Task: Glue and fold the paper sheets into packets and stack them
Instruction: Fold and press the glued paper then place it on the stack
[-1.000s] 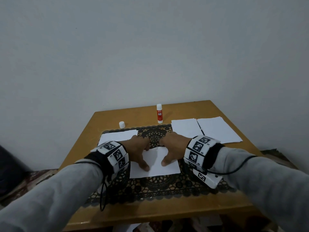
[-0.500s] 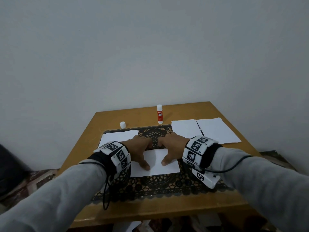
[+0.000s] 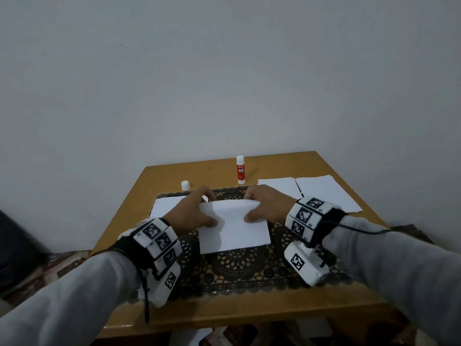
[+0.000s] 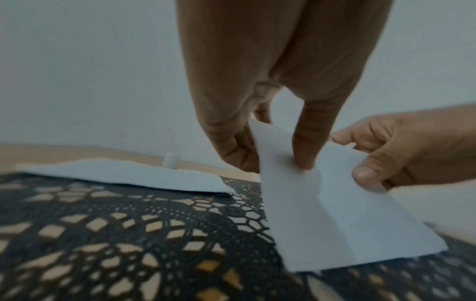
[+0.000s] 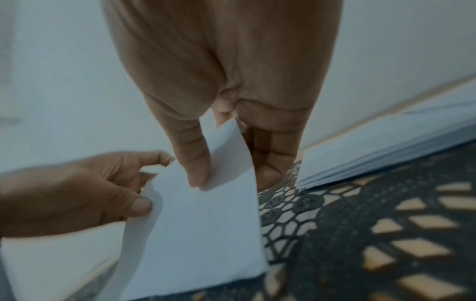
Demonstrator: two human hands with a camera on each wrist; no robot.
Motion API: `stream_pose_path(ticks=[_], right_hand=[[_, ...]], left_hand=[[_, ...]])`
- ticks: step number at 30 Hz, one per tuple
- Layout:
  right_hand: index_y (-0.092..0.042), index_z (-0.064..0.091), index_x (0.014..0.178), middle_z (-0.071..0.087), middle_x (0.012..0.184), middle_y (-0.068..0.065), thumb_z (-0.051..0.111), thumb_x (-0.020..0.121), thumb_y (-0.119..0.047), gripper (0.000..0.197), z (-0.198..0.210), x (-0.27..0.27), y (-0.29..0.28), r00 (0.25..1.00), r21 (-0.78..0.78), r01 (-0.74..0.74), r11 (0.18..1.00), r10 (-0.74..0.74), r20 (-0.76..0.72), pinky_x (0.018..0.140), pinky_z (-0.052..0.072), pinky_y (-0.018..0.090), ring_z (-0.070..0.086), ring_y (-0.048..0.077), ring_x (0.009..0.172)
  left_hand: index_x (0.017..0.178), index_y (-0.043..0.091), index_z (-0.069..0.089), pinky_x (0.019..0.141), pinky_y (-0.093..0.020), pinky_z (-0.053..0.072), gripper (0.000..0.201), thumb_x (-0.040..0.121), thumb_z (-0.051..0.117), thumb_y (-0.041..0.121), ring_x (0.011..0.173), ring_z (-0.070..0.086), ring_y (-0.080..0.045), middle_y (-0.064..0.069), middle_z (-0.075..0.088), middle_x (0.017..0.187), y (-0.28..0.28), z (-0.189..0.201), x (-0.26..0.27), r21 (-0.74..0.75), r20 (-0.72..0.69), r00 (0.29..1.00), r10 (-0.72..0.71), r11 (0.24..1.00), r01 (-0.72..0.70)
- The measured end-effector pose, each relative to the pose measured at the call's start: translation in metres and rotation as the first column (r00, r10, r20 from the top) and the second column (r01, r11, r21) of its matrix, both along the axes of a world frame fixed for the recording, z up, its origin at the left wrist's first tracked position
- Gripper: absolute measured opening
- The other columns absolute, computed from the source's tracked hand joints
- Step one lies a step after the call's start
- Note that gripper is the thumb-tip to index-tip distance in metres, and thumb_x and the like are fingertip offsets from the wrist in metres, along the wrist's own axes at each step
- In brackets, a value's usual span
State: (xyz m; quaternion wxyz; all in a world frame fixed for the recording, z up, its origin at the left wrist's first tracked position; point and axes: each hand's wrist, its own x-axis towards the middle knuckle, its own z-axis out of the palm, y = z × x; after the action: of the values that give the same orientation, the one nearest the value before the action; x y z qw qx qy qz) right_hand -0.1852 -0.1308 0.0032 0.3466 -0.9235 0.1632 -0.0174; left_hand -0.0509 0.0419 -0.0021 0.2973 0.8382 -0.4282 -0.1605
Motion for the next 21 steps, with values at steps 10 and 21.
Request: stream_pose_path(ticks=[10, 21], right_hand=[[0.0, 0.051, 0.117, 0.065, 0.093, 0.019, 0.067, 0.084, 0.004, 0.037, -0.005, 0.033, 0.008, 0.959, 0.688, 0.229, 0.688, -0.28, -0.038, 0.057, 0.055, 0.034, 0.062, 0.023, 0.064], [0.001, 0.053, 0.103, 0.067, 0.088, 0.014, 0.061, 0.093, -0.014, 0.019, 0.005, 0.097, 0.029, 0.966, 0.492, 0.256, 0.832, -0.194, -0.173, 0.044, 0.045, 0.021, 0.059, 0.016, 0.058]], left_hand=[[0.11, 0.014, 0.044, 0.065, -0.036, 0.05, 0.045, 0.078, 0.072, 0.002, 0.082, 0.06, -0.028, -0.014, 0.061, 0.091, 0.027, 0.004, 0.04, -0.37, -0.295, 0.906, 0.304, 0.838, -0.402], [0.114, 0.006, 0.064, 0.081, -0.028, 0.041, 0.03, 0.084, 0.065, 0.002, 0.102, 0.054, -0.024, -0.01, 0.059, 0.115, 0.039, -0.007, 0.092, -0.182, -0.088, 0.913, 0.397, 0.895, -0.407]])
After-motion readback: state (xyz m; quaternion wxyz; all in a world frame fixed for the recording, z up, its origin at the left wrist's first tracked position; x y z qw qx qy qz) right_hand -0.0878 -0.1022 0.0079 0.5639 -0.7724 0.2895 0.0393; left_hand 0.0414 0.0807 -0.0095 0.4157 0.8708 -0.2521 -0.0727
